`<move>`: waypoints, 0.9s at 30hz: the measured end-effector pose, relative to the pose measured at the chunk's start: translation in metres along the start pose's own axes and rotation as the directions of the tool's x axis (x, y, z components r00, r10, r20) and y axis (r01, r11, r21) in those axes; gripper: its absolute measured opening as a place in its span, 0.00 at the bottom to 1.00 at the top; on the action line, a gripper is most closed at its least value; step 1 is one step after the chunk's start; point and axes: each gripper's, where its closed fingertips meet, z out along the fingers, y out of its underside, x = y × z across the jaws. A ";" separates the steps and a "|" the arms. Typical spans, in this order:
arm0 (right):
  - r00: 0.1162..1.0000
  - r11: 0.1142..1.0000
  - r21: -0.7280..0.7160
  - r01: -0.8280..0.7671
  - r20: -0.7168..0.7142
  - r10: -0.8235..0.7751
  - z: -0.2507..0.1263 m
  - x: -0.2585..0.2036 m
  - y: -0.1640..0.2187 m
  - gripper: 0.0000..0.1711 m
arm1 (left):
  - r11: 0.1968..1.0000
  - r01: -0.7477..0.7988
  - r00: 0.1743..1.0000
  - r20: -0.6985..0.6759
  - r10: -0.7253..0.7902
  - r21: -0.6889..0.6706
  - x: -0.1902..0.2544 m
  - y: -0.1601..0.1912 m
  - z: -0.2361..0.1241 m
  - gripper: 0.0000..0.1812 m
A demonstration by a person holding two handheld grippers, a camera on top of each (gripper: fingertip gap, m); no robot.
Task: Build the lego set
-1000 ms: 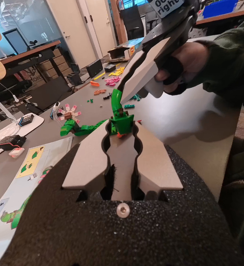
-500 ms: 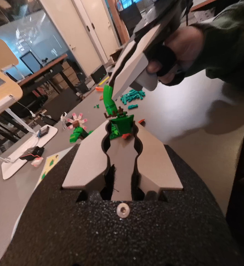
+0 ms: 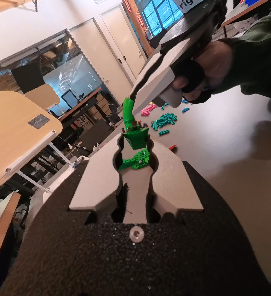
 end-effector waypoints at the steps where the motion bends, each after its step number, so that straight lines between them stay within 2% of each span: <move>1: 1.000 1.000 0.003 0.006 -0.002 -0.006 0.000 -0.001 -0.001 0.07 | 1.000 -0.001 1.000 0.001 0.001 0.003 0.000 -0.001 0.000 0.15; 27: 0.981 0.981 0.027 0.190 -0.056 -0.188 -0.002 -0.010 -0.009 0.07 | 1.000 -0.007 1.000 0.019 0.006 0.027 -0.004 -0.006 -0.002 0.14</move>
